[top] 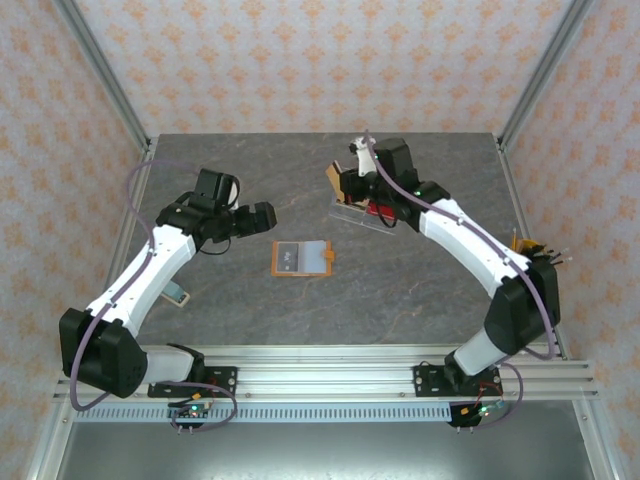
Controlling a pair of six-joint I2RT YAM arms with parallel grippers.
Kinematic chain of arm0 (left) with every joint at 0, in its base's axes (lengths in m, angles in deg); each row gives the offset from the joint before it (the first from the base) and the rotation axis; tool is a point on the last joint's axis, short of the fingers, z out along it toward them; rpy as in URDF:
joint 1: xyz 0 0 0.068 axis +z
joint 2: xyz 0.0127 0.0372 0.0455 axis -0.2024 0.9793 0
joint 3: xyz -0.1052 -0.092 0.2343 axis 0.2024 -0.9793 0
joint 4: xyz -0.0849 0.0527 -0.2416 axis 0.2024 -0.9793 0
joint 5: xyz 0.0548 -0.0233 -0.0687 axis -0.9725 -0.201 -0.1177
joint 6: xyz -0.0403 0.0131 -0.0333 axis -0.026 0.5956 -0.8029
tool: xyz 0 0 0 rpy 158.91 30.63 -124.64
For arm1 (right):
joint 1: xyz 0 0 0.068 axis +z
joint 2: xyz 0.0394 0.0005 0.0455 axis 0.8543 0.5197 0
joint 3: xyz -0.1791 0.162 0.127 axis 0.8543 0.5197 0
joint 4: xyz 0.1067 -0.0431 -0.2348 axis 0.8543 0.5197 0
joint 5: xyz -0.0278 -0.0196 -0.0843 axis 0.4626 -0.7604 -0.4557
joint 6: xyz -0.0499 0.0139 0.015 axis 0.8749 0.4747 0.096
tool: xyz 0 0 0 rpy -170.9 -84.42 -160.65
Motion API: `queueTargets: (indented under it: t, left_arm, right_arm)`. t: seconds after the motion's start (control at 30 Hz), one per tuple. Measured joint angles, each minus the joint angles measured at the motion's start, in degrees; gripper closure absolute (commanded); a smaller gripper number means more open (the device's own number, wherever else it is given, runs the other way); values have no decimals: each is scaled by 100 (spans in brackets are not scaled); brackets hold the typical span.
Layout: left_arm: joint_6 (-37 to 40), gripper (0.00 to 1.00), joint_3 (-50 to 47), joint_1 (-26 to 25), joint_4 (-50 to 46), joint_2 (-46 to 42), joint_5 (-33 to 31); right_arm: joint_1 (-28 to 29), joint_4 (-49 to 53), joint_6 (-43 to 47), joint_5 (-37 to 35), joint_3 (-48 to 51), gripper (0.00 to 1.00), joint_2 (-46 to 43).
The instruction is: Take the credit cards out of the card holder
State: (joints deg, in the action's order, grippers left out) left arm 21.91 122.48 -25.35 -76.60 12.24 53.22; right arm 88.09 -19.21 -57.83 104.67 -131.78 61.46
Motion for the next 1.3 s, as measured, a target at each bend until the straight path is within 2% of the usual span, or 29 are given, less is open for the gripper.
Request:
queueTargets:
  t: [0.13,0.33,0.53,0.9,1.3]
  left_arm:
    - [76,0,0,111,-164,0,-205]
    - [94,0,0,229,-254,11,-264]
    - [94,0,0,334,-262,109,-153]
    - [136,0,0,409,-264,278,98]
    - [151,0,0,485,-262,470,374]
  right_arm:
    - [-20,313,1285,-337,-361,100,629]
    - [-79,667,3112,-258,-649,100,1250]
    - [-205,866,4218,-179,-1056,100,1683]
    - [-984,1604,5023,605,-1725,100,2205]
    - [-990,1696,5062,960,-1823,100,2754]
